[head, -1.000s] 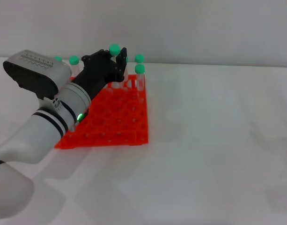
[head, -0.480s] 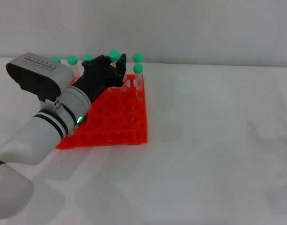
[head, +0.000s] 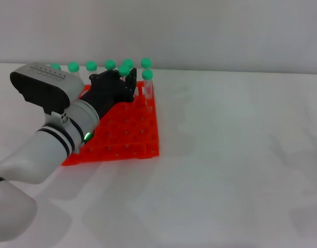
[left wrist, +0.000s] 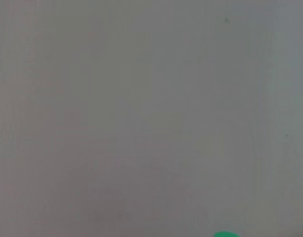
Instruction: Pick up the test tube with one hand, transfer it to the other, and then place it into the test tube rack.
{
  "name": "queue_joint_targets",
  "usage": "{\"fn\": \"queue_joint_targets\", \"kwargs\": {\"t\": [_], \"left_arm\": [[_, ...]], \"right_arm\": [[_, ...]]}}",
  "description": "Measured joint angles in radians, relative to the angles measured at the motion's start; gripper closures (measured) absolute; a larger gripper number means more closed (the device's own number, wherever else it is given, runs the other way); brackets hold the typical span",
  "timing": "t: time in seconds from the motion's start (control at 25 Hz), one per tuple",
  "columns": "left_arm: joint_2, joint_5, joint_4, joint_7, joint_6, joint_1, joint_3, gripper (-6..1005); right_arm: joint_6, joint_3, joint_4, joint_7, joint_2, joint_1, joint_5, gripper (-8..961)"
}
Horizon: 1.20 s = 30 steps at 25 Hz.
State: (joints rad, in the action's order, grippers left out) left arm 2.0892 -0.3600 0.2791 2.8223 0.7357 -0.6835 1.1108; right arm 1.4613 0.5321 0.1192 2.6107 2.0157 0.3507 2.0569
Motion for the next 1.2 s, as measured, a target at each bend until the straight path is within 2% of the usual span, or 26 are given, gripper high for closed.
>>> {"fn": "queue_joint_targets", "kwargs": {"t": [0.56,0.68,0.76,0.92,1.08,1.2], "left_arm": [[0.003,-0.011,0.008,-0.008,-0.057,0.021,0.003,746],[0.003,-0.011,0.021,-0.013,-0.059,0.039,0.002,647],[0.003,-0.011,0.06,-0.016,-0.052,0.081,0.001,581],[0.003,-0.004,0.151,-0.006,0.013,0.211,0.0,437],[0.003,-0.043,0.147,-0.003,0.193,0.358,0.01,281],[0.003,-0.115,0.1,-0.004,0.351,0.426,0.011,231]], "right_arm": [[0.038,0.002,-0.013,0.001,0.0,-0.016,0.0,79],[0.047,0.002,-0.014,0.001,0.0,-0.021,0.0,79],[0.048,0.001,-0.015,0.002,0.0,-0.022,0.0,79],[0.045,-0.009,-0.025,0.002,-0.001,-0.024,0.006,79],[0.03,-0.013,-0.025,0.016,-0.002,-0.029,0.013,79],[0.001,-0.014,-0.028,0.042,-0.003,-0.035,0.049,79]]}}
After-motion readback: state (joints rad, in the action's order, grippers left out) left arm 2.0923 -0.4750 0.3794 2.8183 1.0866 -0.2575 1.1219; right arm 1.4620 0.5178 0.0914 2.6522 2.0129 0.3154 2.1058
